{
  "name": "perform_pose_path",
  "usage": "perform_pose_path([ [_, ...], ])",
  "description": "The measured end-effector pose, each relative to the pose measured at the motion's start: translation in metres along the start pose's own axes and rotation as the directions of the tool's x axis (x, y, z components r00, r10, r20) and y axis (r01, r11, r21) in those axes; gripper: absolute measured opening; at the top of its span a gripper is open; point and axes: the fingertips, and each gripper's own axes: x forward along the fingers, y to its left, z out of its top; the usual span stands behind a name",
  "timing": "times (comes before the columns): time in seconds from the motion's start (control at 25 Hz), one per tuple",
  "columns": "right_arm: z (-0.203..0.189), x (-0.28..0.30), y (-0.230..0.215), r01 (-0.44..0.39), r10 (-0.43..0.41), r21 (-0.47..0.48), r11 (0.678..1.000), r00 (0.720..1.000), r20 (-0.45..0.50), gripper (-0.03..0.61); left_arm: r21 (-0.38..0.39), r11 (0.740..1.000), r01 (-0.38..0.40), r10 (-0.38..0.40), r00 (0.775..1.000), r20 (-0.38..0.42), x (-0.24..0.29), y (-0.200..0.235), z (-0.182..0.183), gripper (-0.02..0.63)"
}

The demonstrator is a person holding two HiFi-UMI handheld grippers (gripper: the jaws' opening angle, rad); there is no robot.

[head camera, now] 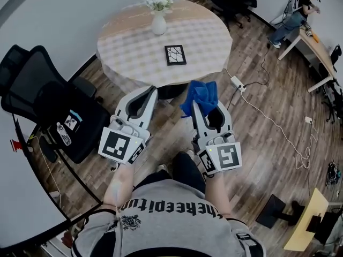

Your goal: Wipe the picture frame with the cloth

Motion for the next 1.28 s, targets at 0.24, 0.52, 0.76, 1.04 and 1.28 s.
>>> perform_pose_path([
  [0.24,-0.004,0.024,-0.011,-0.018,0.018,0.002,1.000,1.000,-0.011,0.152,-0.007,1.000,-0.027,0.027,1.000,-0.004,0.017,0.019,-0.007,0.015],
  [0.52,-0.007,0.062,-0.040,-0.038,0.038,0.002,0.999,0.999,-0.003,0.152,-0.003,0.999,-0.052,0.052,0.999,0.012,0.050,0.040,-0.013,0.015],
  [0.76,-0.004,0.099,-0.068,-0.081,0.081,0.003,0.997,0.997,-0.001,0.152,0.005,0.996,-0.088,0.088,0.996,0.010,0.088,0.058,-0.016,0.017],
  [1.04,-0.005,0.128,-0.105,-0.128,0.128,0.025,0.991,0.992,0.007,0.152,0.025,0.991,-0.134,0.134,0.991,0.004,0.125,0.063,-0.022,0.017],
  [1.28,-0.010,0.151,-0.127,-0.178,0.178,0.033,0.983,0.984,0.009,0.152,0.040,0.984,-0.174,0.174,0.985,0.002,0.152,0.070,-0.028,0.017],
])
